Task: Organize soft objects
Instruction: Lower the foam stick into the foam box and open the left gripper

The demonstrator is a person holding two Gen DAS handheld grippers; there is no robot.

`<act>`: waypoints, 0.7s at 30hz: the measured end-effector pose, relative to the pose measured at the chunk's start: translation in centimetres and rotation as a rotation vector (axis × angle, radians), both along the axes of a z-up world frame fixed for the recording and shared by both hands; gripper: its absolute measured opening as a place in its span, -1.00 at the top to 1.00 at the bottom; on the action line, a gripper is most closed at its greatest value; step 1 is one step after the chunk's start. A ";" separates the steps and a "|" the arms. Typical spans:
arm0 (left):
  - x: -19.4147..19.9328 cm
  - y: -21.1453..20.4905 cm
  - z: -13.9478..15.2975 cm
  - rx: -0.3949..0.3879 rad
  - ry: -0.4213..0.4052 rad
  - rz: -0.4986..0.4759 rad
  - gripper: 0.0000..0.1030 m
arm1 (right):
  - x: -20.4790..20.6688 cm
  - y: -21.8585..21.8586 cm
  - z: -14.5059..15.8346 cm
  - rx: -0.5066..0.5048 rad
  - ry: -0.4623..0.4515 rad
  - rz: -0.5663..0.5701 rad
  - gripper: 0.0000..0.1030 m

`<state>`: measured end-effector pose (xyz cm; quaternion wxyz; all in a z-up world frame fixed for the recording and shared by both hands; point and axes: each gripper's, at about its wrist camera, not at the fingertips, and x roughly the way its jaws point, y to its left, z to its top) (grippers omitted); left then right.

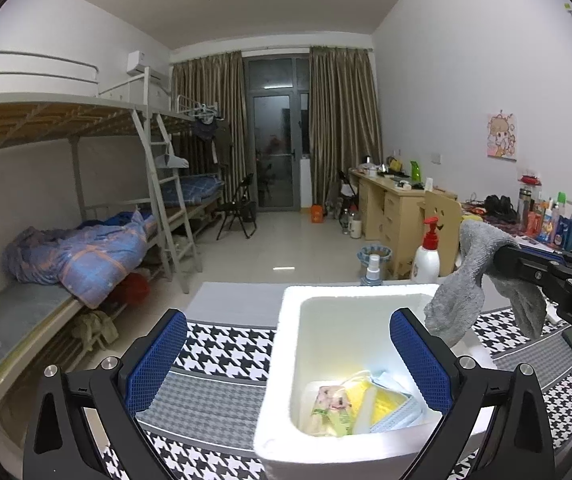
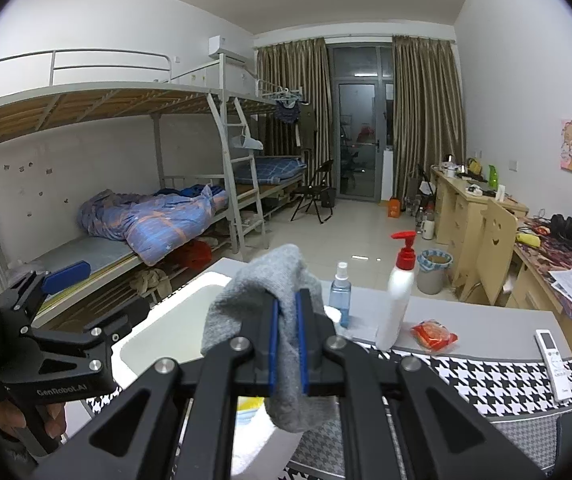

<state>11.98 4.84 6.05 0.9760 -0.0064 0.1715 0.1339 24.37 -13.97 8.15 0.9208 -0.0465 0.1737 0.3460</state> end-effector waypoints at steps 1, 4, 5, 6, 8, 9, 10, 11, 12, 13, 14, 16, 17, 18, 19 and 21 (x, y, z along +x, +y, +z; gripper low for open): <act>-0.1 0.1 0.0 -0.001 -0.002 0.001 -0.98 | -0.1 0.1 0.0 0.000 0.002 0.002 0.78; -0.4 0.4 0.1 -0.001 -0.011 0.010 -0.97 | 0.0 0.4 -0.1 -0.001 0.008 0.008 0.78; -0.6 0.4 0.1 -0.002 -0.013 0.011 -0.97 | 0.0 0.6 -0.1 -0.003 0.008 0.010 0.78; -0.6 0.5 0.2 -0.003 -0.016 0.013 -0.98 | 0.0 0.7 -0.1 -0.003 0.010 0.011 0.78; -0.8 0.6 0.3 -0.005 -0.022 0.016 -0.98 | -0.1 1.0 -0.1 -0.006 0.012 0.017 0.78; -0.9 0.7 0.3 -0.006 -0.023 0.017 -0.98 | -0.2 1.1 -0.1 -0.009 0.011 0.020 0.78; -1.0 0.7 0.2 -0.004 -0.022 0.019 -0.98 | -0.2 1.3 -0.1 -0.010 0.011 0.022 0.78; -0.9 0.7 0.2 -0.002 -0.021 0.021 -0.98 | -0.2 1.4 -0.1 -0.011 0.013 0.027 0.78; -1.0 0.8 0.2 -0.002 -0.021 0.022 -0.98 | -0.2 1.6 0.0 -0.011 0.014 0.031 0.78; -1.0 0.8 0.2 -0.003 -0.022 0.023 -0.98 | -0.3 1.7 -0.1 -0.012 0.014 0.033 0.78; -1.2 0.9 0.2 -0.006 -0.026 0.022 -0.98 | -0.4 1.9 0.0 -0.014 0.013 0.036 0.78; -1.4 0.9 0.3 -0.007 -0.032 0.024 -0.98 | -0.3 1.8 -0.1 -0.015 0.017 0.040 0.78; -1.4 0.9 0.3 -0.005 -0.034 0.025 -0.98 | -0.3 1.9 -0.1 -0.017 0.019 0.042 0.78; -1.5 1.0 0.3 -0.004 -0.035 0.028 -0.98 | -0.2 2.1 -0.1 -0.018 0.024 0.044 0.78; -1.6 1.0 0.2 -0.003 -0.035 0.031 -0.98 | -0.1 2.1 -0.1 -0.019 0.027 0.047 0.78; -1.7 1.3 0.1 -0.005 -0.033 0.036 -0.98 | -0.1 2.5 -0.2 -0.024 0.033 0.050 0.78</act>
